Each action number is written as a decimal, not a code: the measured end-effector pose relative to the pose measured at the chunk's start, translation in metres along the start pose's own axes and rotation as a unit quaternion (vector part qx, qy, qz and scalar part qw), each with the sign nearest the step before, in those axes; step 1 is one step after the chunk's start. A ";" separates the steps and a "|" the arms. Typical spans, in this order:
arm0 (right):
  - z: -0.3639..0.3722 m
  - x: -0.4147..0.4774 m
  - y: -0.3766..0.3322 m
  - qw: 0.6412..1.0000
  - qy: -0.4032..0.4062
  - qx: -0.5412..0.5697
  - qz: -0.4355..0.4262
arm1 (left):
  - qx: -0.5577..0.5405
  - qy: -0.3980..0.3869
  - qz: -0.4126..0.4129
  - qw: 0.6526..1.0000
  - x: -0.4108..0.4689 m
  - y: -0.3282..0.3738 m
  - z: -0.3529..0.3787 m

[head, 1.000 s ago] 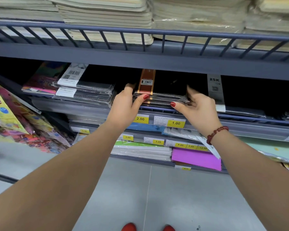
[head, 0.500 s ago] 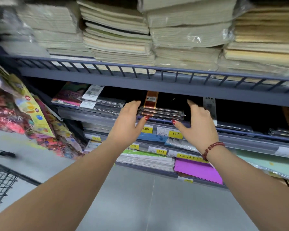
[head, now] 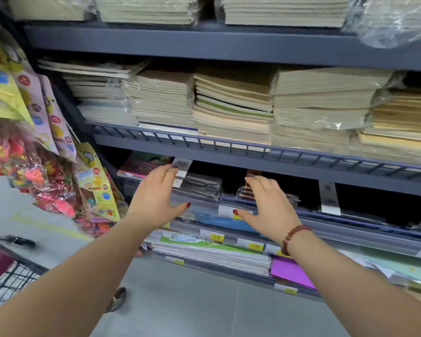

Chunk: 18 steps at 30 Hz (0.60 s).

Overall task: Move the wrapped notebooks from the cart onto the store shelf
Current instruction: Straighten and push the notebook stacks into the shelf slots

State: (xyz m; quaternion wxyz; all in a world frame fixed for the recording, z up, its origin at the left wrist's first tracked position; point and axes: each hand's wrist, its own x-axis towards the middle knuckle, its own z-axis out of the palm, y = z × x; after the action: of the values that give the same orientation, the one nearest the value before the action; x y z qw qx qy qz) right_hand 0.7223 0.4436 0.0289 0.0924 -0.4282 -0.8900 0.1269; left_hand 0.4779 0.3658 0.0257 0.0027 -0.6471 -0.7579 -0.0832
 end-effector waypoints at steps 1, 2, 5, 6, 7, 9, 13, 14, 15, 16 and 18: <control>0.005 0.005 -0.008 1.000 -0.011 0.025 0.006 | -0.011 -0.002 -0.006 1.000 0.002 -0.011 0.001; 0.010 0.009 -0.015 0.998 -0.025 0.051 0.016 | -0.026 -0.006 -0.010 1.000 0.005 -0.022 0.003; 0.027 0.025 -0.034 0.992 -0.057 0.101 0.050 | -0.077 -0.044 -0.017 0.996 0.015 -0.049 0.012; 0.034 0.030 -0.039 0.989 -0.062 0.116 0.068 | -0.107 -0.054 -0.022 0.993 0.018 -0.056 0.015; 0.040 0.036 -0.044 0.985 -0.064 0.132 0.090 | -0.138 -0.067 -0.032 0.988 0.021 -0.060 0.017; 0.051 0.048 -0.051 0.975 -0.057 0.164 0.136 | -0.184 -0.087 -0.054 0.978 0.031 -0.067 0.024; 0.069 0.073 -0.052 0.963 -0.027 0.177 0.201 | -0.226 -0.076 -0.070 0.969 0.054 -0.080 0.041; 0.072 0.079 -0.050 0.961 -0.021 0.177 0.211 | -0.227 -0.084 -0.070 0.968 0.059 -0.083 0.044; 0.077 0.084 -0.047 0.958 -0.019 0.181 0.220 | -0.230 -0.097 -0.071 0.966 0.064 -0.087 0.050; 0.080 0.088 -0.044 0.956 -0.015 0.191 0.224 | -0.243 -0.102 -0.072 0.962 0.067 -0.090 0.054; 0.084 0.091 -0.038 0.951 -0.006 0.211 0.228 | -0.293 -0.119 -0.086 0.945 0.071 -0.094 0.056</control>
State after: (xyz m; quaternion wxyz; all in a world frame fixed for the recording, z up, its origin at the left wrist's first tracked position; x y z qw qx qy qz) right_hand 0.6150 0.4803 -0.0337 0.1438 -0.5893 -0.7223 0.3321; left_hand 0.3801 0.4291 -0.0335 -0.2850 -0.5567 -0.7475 -0.2239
